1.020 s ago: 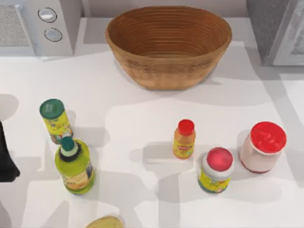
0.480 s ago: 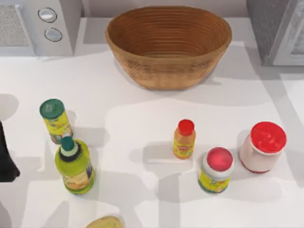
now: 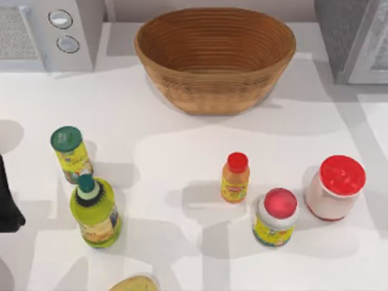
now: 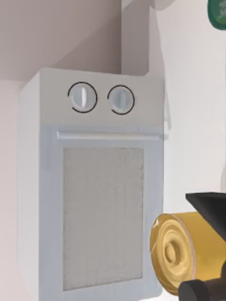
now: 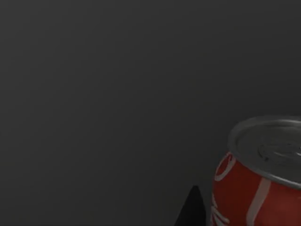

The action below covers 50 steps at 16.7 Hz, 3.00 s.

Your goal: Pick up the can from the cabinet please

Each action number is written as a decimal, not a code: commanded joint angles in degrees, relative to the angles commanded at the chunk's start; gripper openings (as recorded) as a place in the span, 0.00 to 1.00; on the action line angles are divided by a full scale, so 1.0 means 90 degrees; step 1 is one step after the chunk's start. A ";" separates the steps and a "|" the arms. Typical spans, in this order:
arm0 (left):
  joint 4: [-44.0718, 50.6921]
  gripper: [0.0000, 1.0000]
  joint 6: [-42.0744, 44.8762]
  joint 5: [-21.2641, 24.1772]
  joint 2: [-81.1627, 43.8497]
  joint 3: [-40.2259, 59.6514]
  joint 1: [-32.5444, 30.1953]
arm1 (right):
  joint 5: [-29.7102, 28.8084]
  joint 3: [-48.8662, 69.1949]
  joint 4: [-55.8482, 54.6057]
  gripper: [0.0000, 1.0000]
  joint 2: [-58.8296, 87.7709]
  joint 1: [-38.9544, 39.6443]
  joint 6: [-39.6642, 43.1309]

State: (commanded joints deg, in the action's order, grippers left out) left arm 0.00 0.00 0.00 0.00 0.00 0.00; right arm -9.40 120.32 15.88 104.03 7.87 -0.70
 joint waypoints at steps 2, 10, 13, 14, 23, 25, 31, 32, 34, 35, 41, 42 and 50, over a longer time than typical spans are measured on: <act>0.0000 1.00 0.0000 0.0000 0.0000 0.0000 0.0000 | 0.0000 0.0000 0.0000 0.00 0.0000 0.0000 0.0000; 0.0000 1.00 0.0000 0.0000 0.0000 0.0000 0.0000 | -0.0071 -0.0096 0.0158 0.00 -0.0250 0.0083 -0.0005; 0.0000 1.00 0.0000 0.0000 0.0000 0.0000 0.0000 | -0.0270 -0.0368 0.0617 0.00 -0.0987 0.0292 -0.0002; 0.0000 1.00 0.0000 0.0000 0.0000 0.0000 0.0000 | -0.0349 -0.0481 0.0808 0.00 -0.1302 0.0379 -0.0002; 0.0000 1.00 0.0000 0.0000 0.0000 0.0000 0.0000 | -0.0839 -0.1149 0.1956 0.00 -0.3099 0.0901 -0.0002; 0.0000 1.00 0.0000 0.0000 0.0000 0.0000 0.0000 | -0.0827 -0.1125 0.1942 0.00 -0.3088 0.0873 -0.0011; 0.0000 1.00 0.0000 0.0000 0.0000 0.0000 0.0000 | -0.0670 -0.2071 0.1632 0.00 -0.3790 0.0729 0.0006; 0.0000 1.00 0.0000 0.0000 0.0000 0.0000 0.0000 | -0.0613 -0.2447 0.1517 0.00 -0.4046 0.0676 0.0011; 0.0000 1.00 0.0000 0.0000 0.0000 0.0000 0.0000 | -0.0479 -0.3317 0.1252 0.00 -0.4666 0.0552 0.0022; 0.0000 1.00 0.0000 0.0000 0.0000 0.0000 0.0000 | -0.0404 -0.3792 0.1103 0.00 -0.5012 0.0482 0.0027; 0.0000 1.00 0.0000 0.0000 0.0000 0.0000 0.0000 | 0.0140 -0.7571 0.0044 0.00 -0.7413 -0.0014 0.0050; 0.0000 1.00 0.0000 0.0000 0.0000 0.0000 0.0000 | 0.0237 -0.8335 -0.0148 0.00 -0.7859 -0.0105 0.0053; 0.0000 1.00 0.0000 0.0000 0.0000 0.0000 0.0000 | 0.0910 -1.2726 -0.1495 0.00 -1.0986 -0.0745 0.0073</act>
State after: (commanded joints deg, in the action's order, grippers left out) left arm 0.00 0.00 0.00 0.00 0.00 0.00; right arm -1.21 5.79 2.43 5.16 1.16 -0.04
